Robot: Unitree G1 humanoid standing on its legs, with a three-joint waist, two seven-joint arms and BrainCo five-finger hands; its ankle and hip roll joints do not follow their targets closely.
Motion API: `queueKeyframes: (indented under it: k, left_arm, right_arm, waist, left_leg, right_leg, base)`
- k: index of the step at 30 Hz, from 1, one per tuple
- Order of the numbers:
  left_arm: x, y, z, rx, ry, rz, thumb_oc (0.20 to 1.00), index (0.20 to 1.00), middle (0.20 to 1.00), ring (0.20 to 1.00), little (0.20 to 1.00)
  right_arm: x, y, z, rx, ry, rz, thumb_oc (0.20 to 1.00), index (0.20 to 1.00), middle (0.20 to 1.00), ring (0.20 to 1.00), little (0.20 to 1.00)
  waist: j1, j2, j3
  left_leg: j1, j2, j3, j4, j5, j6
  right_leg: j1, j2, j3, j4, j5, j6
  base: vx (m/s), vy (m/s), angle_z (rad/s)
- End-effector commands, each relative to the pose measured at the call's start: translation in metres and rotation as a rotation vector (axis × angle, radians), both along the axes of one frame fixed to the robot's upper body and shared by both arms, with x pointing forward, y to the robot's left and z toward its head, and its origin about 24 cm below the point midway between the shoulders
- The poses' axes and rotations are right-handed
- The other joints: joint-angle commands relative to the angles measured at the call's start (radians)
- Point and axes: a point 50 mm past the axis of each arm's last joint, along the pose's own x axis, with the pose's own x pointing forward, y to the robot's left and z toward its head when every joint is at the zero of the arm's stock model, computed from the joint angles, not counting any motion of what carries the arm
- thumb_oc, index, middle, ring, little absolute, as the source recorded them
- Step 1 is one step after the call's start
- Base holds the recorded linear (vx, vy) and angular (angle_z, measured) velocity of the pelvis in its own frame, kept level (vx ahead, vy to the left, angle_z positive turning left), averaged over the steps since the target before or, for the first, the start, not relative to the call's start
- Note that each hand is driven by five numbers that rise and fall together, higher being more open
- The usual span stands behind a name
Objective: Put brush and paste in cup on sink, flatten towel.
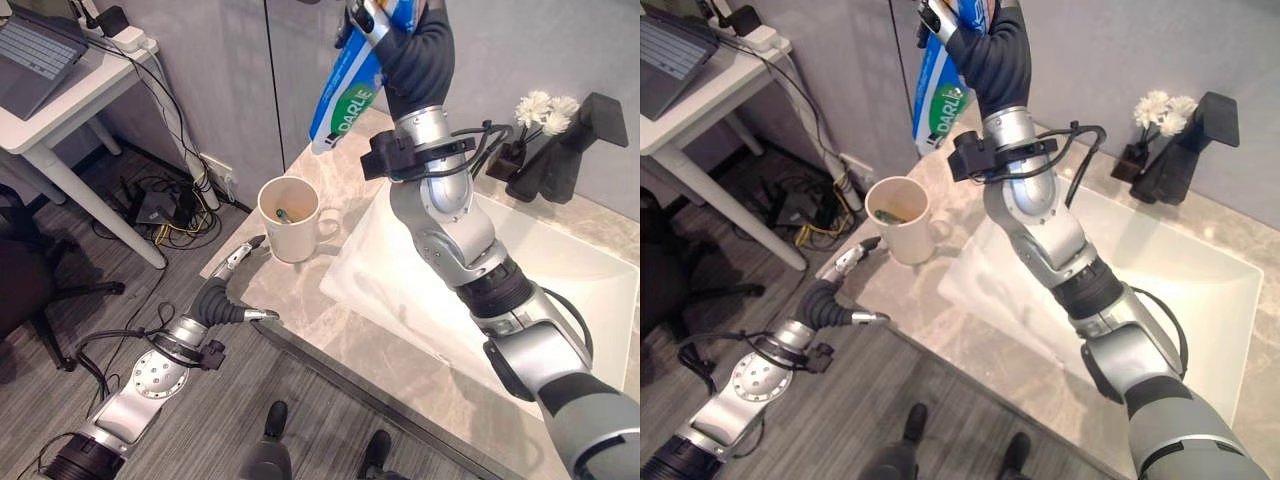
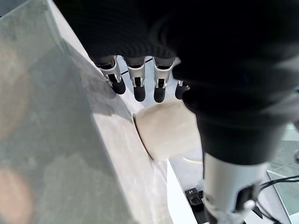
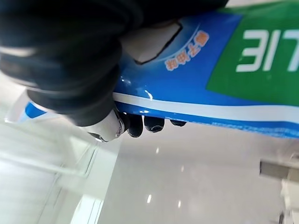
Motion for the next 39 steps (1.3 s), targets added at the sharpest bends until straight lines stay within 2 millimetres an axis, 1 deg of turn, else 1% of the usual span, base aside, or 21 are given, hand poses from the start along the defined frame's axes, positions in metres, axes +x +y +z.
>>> queueKeyframes:
  k: [1, 6, 11, 19, 21, 22, 31, 39]
  left_arm:
    - [-0.014, 0.010, -0.040, 0.104, 0.197, 0.032, 1.000, 1.000, 1.000, 1.000, 1.000]
    - [-0.017, 0.012, -0.041, 0.114, 0.201, 0.041, 1.000, 1.000, 1.000, 1.000, 1.000]
    - [-0.018, 0.013, -0.042, 0.112, 0.204, 0.048, 1.000, 1.000, 1.000, 1.000, 1.000]
    - [-0.021, 0.015, -0.047, 0.118, 0.219, 0.063, 1.000, 1.000, 1.000, 1.000, 1.000]
    - [-0.021, 0.016, -0.047, 0.120, 0.219, 0.064, 1.000, 1.000, 1.000, 1.000, 1.000]
    - [-0.021, 0.016, -0.048, 0.124, 0.219, 0.067, 1.000, 1.000, 1.000, 1.000, 1.000]
    - [-0.019, 0.016, -0.050, 0.126, 0.224, 0.072, 1.000, 1.000, 1.000, 1.000, 1.000]
    - [-0.016, 0.014, -0.049, 0.124, 0.213, 0.070, 1.000, 1.000, 1.000, 1.000, 1.000]
  right_arm:
    - [-0.029, 0.000, 0.027, 0.064, -0.146, 0.146, 0.200, 0.200, 0.200, 0.200, 0.200]
    - [-0.036, 0.006, 0.027, 0.018, -0.180, 0.168, 0.200, 0.200, 0.200, 0.200, 0.200]
    - [-0.034, 0.012, 0.020, 0.000, -0.151, 0.183, 0.200, 0.200, 0.200, 0.200, 0.200]
    - [-0.018, 0.018, -0.001, -0.077, -0.052, 0.158, 0.200, 0.200, 0.200, 0.200, 0.200]
    - [-0.015, 0.018, -0.003, -0.077, -0.039, 0.152, 0.200, 0.200, 0.200, 0.200, 0.200]
    - [-0.009, 0.021, -0.008, -0.082, -0.005, 0.142, 0.200, 0.200, 0.200, 0.200, 0.200]
    - [-0.002, 0.022, -0.014, -0.090, 0.021, 0.099, 0.200, 0.200, 0.200, 0.200, 0.200]
    - [0.002, 0.023, -0.020, -0.085, 0.050, 0.076, 0.200, 0.200, 0.200, 0.200, 0.200]
  waist:
    - [-0.020, -0.067, -0.026]
    - [-0.025, -0.070, -0.029]
    - [-0.024, -0.073, -0.028]
    - [-0.025, -0.079, -0.018]
    - [-0.024, -0.080, -0.016]
    - [-0.023, -0.082, -0.011]
    - [-0.018, -0.085, 0.006]
    - [-0.012, -0.082, 0.017]
  left_leg:
    - [-0.039, -0.014, 0.003, 0.003, 0.024, 0.006]
    - [-0.035, -0.006, 0.013, 0.003, 0.023, 0.004]
    - [-0.036, 0.000, 0.016, 0.003, 0.026, 0.002]
    - [-0.040, 0.008, 0.022, 0.003, 0.032, -0.002]
    - [-0.041, 0.009, 0.023, 0.003, 0.033, -0.002]
    - [-0.046, 0.009, 0.024, 0.003, 0.035, -0.001]
    - [-0.061, 0.006, 0.024, 0.003, 0.038, 0.002]
    - [-0.075, 0.002, 0.024, 0.003, 0.040, 0.004]
  right_leg:
    - [0.074, -0.120, 0.042, -0.001, 0.084, 0.087]
    - [0.069, -0.113, 0.052, -0.001, 0.076, 0.083]
    - [0.064, -0.108, 0.054, -0.001, 0.069, 0.081]
    - [0.055, -0.101, 0.060, -0.001, 0.069, 0.078]
    - [0.054, -0.101, 0.060, -0.001, 0.069, 0.078]
    - [0.048, -0.101, 0.061, -0.001, 0.073, 0.079]
    - [0.029, -0.102, 0.065, -0.001, 0.086, 0.081]
    - [0.019, -0.103, 0.065, -0.001, 0.094, 0.081]
  base:
    - [-0.03, -0.005, -0.01]
    - [-0.03, -0.006, -0.03]
    - [-0.03, -0.009, -0.07]
    - [-0.01, -0.003, -0.02]
    - [0.00, 0.000, 0.00]
    - [0.00, 0.000, 0.00]
    - [0.00, 0.000, 0.00]
    - [0.00, 0.000, 0.00]
